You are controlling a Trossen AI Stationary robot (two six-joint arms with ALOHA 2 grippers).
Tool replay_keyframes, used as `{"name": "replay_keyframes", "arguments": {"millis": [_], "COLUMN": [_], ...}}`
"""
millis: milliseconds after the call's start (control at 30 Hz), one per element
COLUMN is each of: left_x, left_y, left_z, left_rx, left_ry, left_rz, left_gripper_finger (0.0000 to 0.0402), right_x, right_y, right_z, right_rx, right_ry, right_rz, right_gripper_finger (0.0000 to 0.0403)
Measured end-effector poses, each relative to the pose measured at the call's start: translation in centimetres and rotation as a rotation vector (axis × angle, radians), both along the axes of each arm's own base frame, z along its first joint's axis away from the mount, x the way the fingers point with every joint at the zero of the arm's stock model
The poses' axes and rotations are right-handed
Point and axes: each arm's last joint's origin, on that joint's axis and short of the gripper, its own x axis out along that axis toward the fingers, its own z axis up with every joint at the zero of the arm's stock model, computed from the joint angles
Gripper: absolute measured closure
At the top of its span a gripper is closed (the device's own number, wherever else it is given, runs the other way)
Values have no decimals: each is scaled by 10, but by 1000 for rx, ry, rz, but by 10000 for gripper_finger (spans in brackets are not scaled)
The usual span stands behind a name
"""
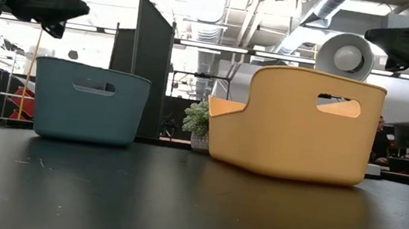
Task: Sort batteries
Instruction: Move the top left blue bin to the middle left of the table
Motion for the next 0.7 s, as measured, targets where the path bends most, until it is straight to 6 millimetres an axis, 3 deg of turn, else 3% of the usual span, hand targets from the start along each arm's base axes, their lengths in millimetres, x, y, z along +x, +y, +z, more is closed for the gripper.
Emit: {"name": "replay_keyframes", "arguments": {"millis": [233, 467, 700], "left_x": [-8, -3, 1], "left_y": [1, -4, -4], "left_z": [-4, -11, -24], "left_rx": [23, 66, 68], "left_ry": [21, -64, -88], "left_rz": [-21, -152, -151], "left_gripper_finger": [399, 401, 401], "right_x": [-3, -3, -4], "right_y": [-7, -9, -6], "right_z": [2, -3, -3], "right_rx": [1, 49, 58], "right_ry": [-26, 6, 11], "right_rz": [-44, -1, 39], "right_gripper_finger": [403, 403, 403]}}
